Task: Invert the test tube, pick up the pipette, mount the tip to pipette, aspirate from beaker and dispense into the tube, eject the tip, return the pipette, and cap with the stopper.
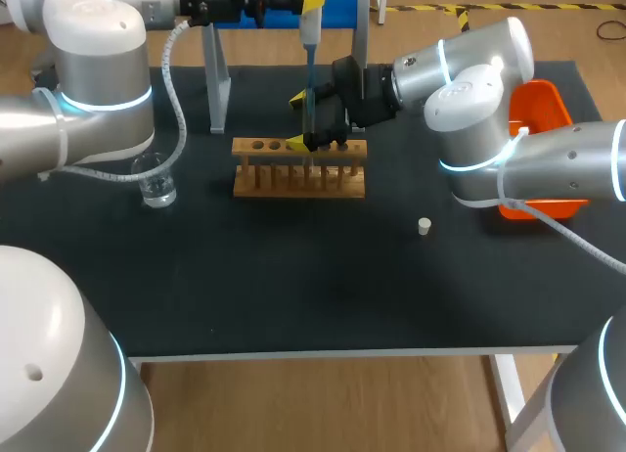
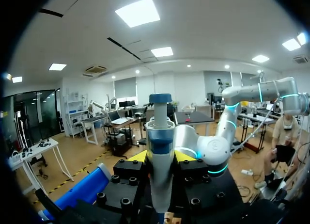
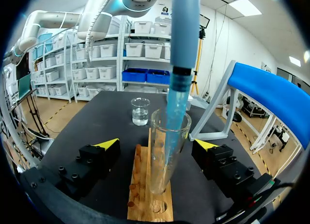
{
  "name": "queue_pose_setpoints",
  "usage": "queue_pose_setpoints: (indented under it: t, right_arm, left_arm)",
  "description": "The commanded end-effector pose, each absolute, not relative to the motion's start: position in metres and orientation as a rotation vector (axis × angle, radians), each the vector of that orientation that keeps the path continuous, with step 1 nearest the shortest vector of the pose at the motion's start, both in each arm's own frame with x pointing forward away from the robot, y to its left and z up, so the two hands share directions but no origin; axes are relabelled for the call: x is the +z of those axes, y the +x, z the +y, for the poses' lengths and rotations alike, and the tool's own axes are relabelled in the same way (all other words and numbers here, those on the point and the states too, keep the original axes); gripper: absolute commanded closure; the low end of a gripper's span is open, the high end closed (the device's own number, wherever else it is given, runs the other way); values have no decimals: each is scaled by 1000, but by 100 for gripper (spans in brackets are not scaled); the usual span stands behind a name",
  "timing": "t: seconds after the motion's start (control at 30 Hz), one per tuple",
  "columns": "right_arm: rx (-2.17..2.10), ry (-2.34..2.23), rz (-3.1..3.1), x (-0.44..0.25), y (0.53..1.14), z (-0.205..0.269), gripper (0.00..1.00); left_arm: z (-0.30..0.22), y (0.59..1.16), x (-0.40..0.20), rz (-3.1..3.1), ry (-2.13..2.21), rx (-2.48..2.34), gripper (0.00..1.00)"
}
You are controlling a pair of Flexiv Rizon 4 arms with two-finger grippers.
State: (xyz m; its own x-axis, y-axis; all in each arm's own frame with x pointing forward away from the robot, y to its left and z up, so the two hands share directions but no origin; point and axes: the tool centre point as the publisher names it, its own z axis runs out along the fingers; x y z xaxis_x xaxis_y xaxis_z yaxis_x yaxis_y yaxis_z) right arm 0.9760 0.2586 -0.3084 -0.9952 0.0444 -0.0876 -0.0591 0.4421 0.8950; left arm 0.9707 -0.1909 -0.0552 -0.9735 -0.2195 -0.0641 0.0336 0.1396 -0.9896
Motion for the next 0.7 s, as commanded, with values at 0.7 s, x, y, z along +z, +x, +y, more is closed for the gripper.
queue_pose_setpoints:
  t: [0.7]
  right_arm:
    - [1607, -15, 2589, -308, 977, 258, 0]
  left_arm:
    - [-191, 966, -38, 2208, -172, -1907, 100]
